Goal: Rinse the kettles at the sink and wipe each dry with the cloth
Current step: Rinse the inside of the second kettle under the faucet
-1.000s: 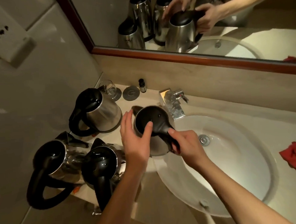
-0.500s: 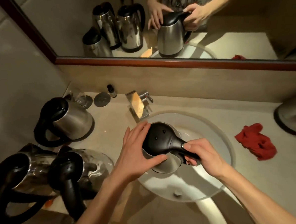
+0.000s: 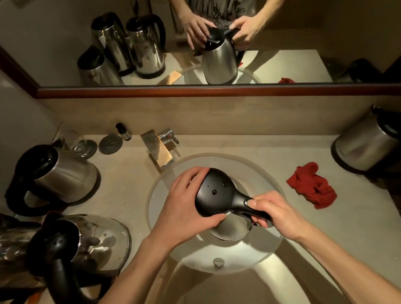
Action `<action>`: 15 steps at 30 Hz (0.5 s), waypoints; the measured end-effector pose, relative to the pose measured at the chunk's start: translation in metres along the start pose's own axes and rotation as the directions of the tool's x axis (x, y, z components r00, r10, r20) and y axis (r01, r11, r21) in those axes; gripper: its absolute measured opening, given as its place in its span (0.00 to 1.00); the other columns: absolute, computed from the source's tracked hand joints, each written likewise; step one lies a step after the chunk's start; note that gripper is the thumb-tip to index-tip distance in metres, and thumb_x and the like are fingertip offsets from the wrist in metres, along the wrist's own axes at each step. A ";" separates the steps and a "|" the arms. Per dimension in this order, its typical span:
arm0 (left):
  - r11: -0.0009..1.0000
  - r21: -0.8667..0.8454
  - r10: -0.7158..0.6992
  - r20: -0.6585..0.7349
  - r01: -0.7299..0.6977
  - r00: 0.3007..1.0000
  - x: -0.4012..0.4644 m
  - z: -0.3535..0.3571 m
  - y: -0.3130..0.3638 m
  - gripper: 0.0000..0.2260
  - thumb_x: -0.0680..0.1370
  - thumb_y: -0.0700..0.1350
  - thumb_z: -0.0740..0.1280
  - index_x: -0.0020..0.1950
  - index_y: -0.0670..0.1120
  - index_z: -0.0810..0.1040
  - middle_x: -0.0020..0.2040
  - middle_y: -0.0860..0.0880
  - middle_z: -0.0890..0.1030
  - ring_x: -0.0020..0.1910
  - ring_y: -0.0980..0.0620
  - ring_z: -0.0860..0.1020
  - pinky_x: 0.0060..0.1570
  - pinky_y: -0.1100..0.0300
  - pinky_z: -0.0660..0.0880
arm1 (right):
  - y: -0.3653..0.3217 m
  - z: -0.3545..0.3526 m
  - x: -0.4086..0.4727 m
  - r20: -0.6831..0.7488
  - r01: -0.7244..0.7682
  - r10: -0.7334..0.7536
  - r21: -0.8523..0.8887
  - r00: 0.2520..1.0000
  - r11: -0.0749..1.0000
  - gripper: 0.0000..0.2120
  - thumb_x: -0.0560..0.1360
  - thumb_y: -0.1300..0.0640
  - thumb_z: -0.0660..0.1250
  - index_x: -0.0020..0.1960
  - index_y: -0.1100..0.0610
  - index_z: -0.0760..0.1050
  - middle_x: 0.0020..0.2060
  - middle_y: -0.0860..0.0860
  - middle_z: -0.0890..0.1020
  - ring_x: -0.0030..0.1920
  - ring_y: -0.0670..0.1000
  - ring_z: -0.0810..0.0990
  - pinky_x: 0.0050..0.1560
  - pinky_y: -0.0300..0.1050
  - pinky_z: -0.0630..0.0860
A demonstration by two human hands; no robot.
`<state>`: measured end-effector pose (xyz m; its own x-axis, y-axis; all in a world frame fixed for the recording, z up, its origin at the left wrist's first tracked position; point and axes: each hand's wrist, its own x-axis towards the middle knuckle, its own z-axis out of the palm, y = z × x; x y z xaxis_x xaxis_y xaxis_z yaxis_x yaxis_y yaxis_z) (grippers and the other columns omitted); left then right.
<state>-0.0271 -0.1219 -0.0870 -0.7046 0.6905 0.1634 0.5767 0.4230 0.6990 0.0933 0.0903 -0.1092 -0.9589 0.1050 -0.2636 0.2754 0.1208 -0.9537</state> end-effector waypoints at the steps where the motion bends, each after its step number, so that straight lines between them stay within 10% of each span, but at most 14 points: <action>1: 0.994 0.078 0.070 -0.002 -0.070 0.998 0.002 0.002 0.001 0.41 0.63 0.56 0.77 0.73 0.48 0.69 0.69 0.55 0.70 0.69 0.52 0.70 0.71 0.53 0.66 | 0.004 -0.001 0.001 -0.006 -0.003 0.003 -0.012 1.000 1.000 0.27 0.72 0.40 0.63 0.29 0.64 0.74 0.21 0.52 0.74 0.25 0.48 0.71 0.33 0.36 0.68; 9: 0.797 0.453 0.340 0.211 -0.400 0.917 0.018 0.012 0.011 0.38 0.68 0.54 0.73 0.74 0.41 0.67 0.66 0.41 0.73 0.67 0.44 0.71 0.73 0.41 0.61 | 0.020 -0.006 0.009 0.023 -0.138 0.144 -0.166 0.989 0.976 0.32 0.72 0.32 0.64 0.30 0.63 0.73 0.26 0.53 0.76 0.30 0.51 0.73 0.39 0.50 0.68; 15: 0.724 0.529 0.340 0.284 -0.442 0.897 0.033 0.022 0.009 0.37 0.68 0.52 0.72 0.73 0.40 0.66 0.64 0.42 0.74 0.65 0.43 0.73 0.72 0.41 0.64 | 0.034 0.026 0.030 -0.468 -0.350 0.320 0.024 0.824 0.936 0.31 0.84 0.45 0.61 0.26 0.59 0.76 0.22 0.53 0.79 0.28 0.52 0.78 0.41 0.49 0.72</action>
<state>-0.0359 -0.0825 -0.0912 -0.3182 0.9295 0.1865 0.9480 0.3114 0.0654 0.0720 0.0721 -0.1531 -0.6698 0.5873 -0.4544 0.5919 0.0527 -0.8043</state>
